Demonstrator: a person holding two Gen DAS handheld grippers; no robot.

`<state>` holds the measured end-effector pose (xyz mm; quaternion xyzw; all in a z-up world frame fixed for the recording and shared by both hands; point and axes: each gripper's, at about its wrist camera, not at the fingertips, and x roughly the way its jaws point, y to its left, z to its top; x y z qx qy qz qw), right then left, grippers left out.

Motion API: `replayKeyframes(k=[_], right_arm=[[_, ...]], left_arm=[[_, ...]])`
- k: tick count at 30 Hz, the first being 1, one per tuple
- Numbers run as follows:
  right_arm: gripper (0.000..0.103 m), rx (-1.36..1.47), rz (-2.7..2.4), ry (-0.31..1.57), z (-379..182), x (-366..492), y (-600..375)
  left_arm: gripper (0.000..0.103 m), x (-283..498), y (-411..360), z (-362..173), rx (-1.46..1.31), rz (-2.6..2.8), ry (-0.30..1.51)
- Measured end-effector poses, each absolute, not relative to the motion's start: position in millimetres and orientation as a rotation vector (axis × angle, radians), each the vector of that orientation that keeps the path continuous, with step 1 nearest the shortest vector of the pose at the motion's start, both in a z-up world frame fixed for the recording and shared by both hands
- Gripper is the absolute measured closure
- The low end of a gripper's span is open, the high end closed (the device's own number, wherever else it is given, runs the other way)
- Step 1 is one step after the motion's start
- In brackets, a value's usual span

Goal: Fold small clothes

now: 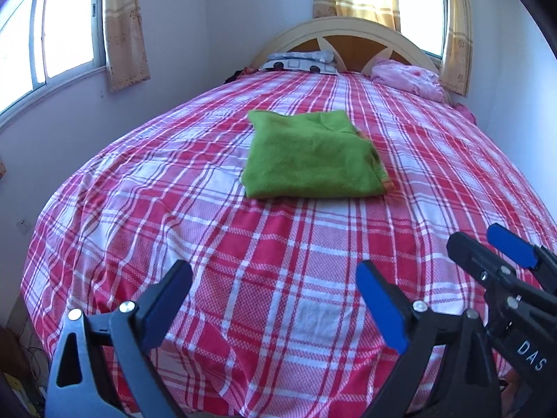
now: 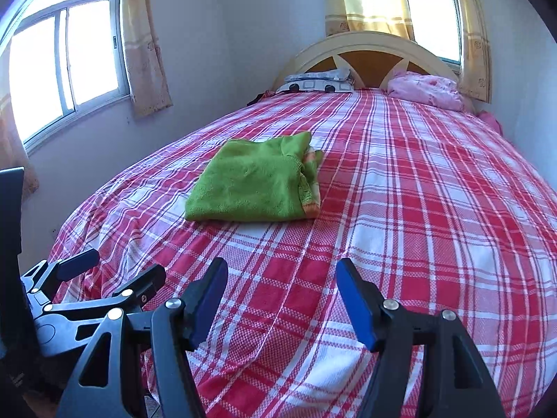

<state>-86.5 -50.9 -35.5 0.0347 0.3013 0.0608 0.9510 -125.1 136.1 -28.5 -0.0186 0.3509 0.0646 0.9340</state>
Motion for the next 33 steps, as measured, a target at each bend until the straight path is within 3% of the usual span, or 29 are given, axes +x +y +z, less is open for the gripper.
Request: replayKeyframes(k=[7, 11, 22, 33], right_arm=[[0.036, 0.070, 0.114, 0.569, -21, -106, -54], [0.027, 0.063, 0.111, 0.514, -5, -121, -52], [0.024, 0.040, 0.048, 0.284, 40, -175, -63], [0.020, 0.068, -0.017, 0.180, 60, -204, -76]], left_arm=[[0.002, -145, 129, -13, -0.006, 0.149, 0.659], [0.000, -161, 124, 4, 0.021, 0.200, 0.563], [0.000, -198, 119, 46, -0.007, 0.245, 0.367], [0.000, -213, 98, 60, 0.030, 0.212, 0.322]])
